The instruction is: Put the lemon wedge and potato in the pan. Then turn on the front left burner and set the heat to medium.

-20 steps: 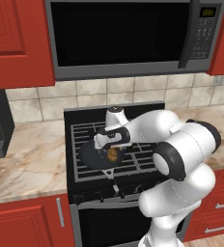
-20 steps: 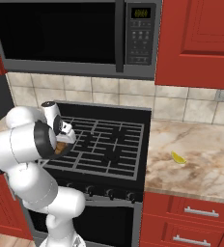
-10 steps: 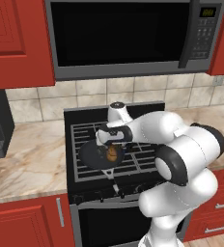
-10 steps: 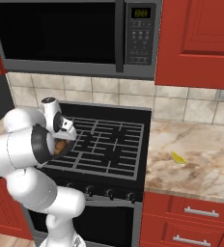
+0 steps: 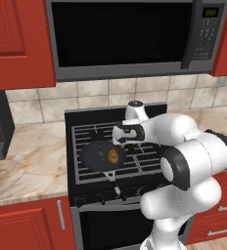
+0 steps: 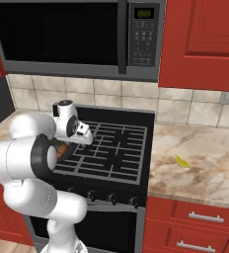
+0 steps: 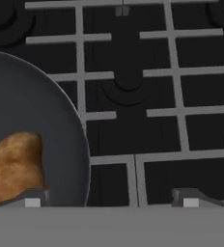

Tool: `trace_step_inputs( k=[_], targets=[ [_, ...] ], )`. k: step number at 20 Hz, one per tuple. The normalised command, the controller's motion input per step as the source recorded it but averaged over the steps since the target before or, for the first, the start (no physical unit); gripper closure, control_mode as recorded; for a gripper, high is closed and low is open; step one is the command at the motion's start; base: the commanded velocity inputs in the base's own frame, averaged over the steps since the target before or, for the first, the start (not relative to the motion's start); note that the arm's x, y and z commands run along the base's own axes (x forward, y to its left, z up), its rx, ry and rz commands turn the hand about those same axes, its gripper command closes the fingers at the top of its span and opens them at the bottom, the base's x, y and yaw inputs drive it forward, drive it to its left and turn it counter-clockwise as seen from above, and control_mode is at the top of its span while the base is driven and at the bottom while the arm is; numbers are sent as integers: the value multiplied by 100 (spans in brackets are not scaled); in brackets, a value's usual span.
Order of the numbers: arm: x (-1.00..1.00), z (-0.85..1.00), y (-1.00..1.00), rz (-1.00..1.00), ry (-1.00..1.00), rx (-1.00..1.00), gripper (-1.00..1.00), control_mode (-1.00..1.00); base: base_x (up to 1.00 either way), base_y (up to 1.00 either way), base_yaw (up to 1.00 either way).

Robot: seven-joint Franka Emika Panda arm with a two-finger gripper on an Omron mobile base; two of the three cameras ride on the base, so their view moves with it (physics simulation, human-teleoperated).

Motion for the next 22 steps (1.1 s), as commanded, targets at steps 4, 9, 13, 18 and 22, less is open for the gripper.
trace_step_inputs(
  k=[4,9,13,18,22],
  targets=[
    [0,0,-86,0,0,0,-100,-100,0,0,0],
    [-2,0,-93,0,0,0,-100,-100,0,0,0],
    [-11,0,-99,0,0,0,-100,-100,0,0,0],
    [-28,0,-91,0,0,1,-100,-100,0,0,0],
    [-22,0,-64,0,0,0,-100,-100,0,0,0]
  ],
)
